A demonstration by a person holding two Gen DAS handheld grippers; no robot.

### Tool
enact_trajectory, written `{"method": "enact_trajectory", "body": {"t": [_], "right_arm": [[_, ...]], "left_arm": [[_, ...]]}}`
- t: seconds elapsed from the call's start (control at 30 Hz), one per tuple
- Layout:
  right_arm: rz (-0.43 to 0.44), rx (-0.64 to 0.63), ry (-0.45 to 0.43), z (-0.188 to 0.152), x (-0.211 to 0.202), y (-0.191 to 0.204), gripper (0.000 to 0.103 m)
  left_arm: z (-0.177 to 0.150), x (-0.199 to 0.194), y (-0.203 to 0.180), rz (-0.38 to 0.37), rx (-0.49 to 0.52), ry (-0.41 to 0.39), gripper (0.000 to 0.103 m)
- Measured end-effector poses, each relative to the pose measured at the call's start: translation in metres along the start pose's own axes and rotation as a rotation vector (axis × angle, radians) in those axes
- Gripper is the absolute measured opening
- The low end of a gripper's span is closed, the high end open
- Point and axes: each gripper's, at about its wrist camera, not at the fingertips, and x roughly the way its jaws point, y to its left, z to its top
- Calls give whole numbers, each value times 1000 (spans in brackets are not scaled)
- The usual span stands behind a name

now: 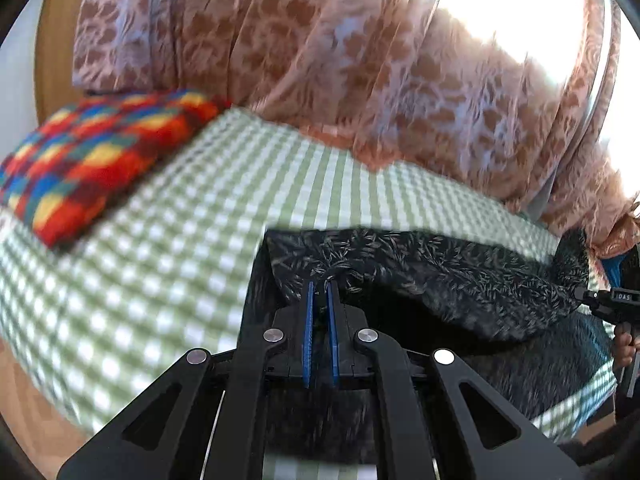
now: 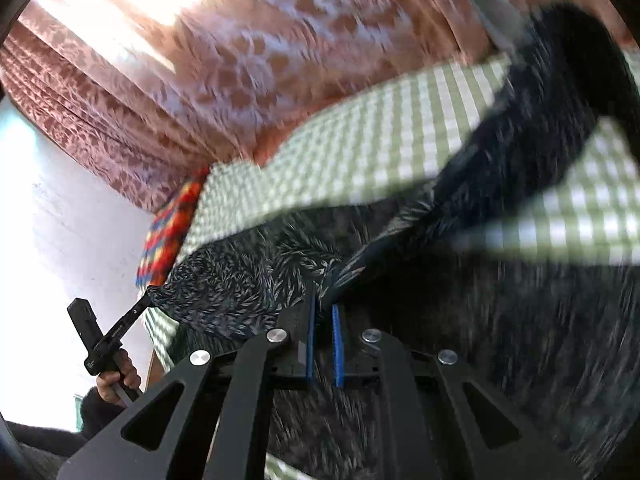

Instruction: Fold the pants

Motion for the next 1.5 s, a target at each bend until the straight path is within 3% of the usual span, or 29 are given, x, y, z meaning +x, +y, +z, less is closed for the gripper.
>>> {"method": "enact_trajectory", "body": {"t": [0.17, 0.3, 0.37, 0.43, 0.5, 0.6, 0.63, 0.67, 0.73, 0.93, 1.07, 1.17, 1.4, 1.5], "right_arm": [[-63, 40, 59, -32, 19, -20, 6], [-72, 59, 60, -33, 27, -27, 6], [-71, 68, 58, -32, 30, -30, 6], [-68, 77, 56, -32, 31, -33, 6], [-67, 83, 56, -30, 34, -35, 6], [-69, 80, 53, -30, 32, -35, 6], [-70, 78, 52, -29, 32, -35, 6], [-72, 77, 49, -28, 32, -35, 6], [-73, 74, 41, -23, 33, -31, 6], [-33, 2, -11, -19, 4, -8, 5], [2, -64, -25, -30, -25, 12, 5], [-1, -87, 11, -50, -32, 15, 5], [-60, -65, 131, -95, -6, -3, 5], [-86, -59, 151, -102, 7, -11, 5]], "left_arm": [[-31, 1, 16, -7, -138, 107, 10], [-40, -10, 29, -174, -316, 126, 13], [-42, -9, 30, -275, -401, 133, 55], [-42, -1, 30, -330, -482, 134, 61], [-40, 9, 29, -342, -524, 141, 61], [-33, 29, 27, -288, -563, 152, 61], [-32, 33, 27, -278, -576, 158, 53], [-30, 37, 27, -270, -586, 163, 32], [-22, 41, 26, -227, -569, 156, 11], [0, 11, 13, -249, -438, 67, 9], [-8, -8, 19, -274, -401, 57, 9], [-25, -7, 27, -253, -401, 103, 9], [-58, 10, 37, -185, -400, 188, 9], [-62, 7, 34, -171, -373, 186, 9]]}}
